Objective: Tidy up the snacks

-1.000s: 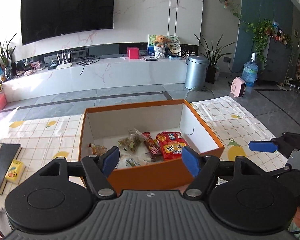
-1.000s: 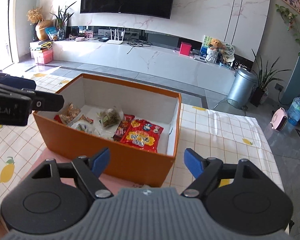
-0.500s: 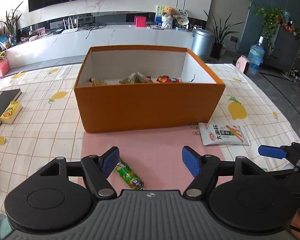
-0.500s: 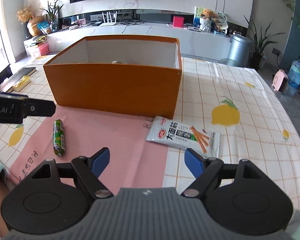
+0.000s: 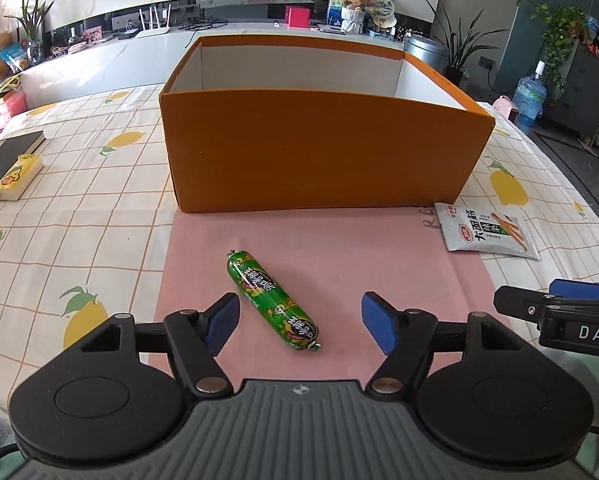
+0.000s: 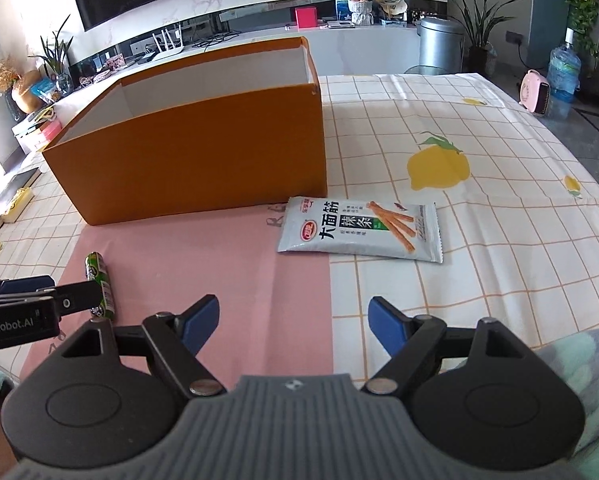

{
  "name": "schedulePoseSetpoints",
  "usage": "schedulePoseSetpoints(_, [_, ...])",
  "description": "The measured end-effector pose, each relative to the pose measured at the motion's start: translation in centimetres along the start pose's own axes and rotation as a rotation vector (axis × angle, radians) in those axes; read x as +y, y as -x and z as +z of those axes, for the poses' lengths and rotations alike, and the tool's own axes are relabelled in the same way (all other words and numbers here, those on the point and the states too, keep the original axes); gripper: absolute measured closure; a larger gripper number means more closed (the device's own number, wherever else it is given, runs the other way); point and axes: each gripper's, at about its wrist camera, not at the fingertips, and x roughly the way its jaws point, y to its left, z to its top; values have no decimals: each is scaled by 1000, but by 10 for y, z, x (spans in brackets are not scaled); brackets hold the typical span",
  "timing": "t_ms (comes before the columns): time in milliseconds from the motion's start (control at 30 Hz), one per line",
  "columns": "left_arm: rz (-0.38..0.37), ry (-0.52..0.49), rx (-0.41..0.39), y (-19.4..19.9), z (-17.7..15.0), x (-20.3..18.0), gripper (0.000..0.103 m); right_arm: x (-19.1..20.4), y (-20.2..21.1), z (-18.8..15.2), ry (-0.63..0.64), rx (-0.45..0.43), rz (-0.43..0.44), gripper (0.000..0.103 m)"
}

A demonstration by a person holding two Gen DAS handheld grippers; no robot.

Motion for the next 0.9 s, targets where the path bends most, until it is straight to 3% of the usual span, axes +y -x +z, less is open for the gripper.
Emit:
schedulePoseSetpoints(200, [1,97,72,-18,-1,13,30,3,-9,1,5,28,8,24])
schedulePoseSetpoints(367, [-8,115,105,-33,4,17,55,2,-16,3,-3,52,10,24])
schedulePoseSetpoints(467, [-23,108,110,-37,6,15,63,0,-20,3,-13,68,5,24])
schedulePoseSetpoints(633, [-40,75,111,-42,12,12,65,-8,-30,9,-68,112,23,24])
schedulePoseSetpoints(733, [-63,56,115,-46,17,8,66,-16,-45,17,-116,215,63,22])
schedulePoseSetpoints(767, [-72,46,118,-47,19,5,66,-16,-52,20,-115,265,74,17])
schedulePoseSetpoints(833, [-82,29,123,-49,21,1,66,-10,-59,29,-48,300,101,15])
schedulePoseSetpoints(900, [-83,13,128,-51,23,-3,66,-3,-63,40,54,310,67,15])
